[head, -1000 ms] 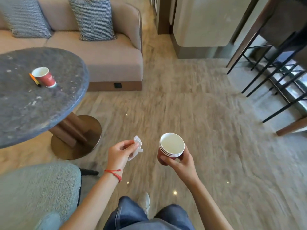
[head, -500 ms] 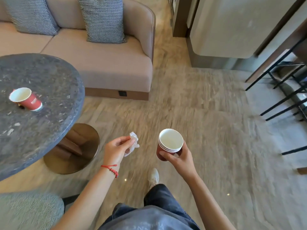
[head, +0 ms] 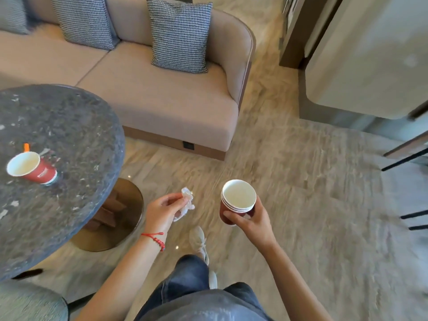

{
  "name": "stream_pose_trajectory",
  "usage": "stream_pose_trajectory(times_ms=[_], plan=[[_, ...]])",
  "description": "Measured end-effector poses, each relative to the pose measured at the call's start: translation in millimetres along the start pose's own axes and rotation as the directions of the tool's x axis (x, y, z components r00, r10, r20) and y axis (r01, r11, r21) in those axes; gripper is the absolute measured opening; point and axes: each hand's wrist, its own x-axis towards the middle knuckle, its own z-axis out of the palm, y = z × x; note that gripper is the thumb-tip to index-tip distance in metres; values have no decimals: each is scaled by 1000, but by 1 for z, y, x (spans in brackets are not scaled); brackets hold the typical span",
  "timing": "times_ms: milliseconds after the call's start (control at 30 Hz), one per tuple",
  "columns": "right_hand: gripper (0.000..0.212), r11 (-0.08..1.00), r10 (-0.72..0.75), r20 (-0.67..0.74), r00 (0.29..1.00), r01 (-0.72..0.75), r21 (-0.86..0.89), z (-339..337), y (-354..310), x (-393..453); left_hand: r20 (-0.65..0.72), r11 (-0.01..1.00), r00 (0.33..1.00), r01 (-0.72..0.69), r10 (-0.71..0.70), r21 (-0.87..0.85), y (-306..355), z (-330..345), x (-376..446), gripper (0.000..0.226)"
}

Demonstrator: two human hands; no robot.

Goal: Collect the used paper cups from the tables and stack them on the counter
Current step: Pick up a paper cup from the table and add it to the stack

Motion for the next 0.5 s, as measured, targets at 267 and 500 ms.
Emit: stream_pose_trajectory(times_ms=[267,500], plan=[[58,999,-5,102,995,9,-39,21,-23,107,-116,1000,993,23,-25,-19,17,9,100,25],[63,993,-63,245,967,85,-80,49,-66,193,-258,997,965,35,-51,-68,41,0,153,12]])
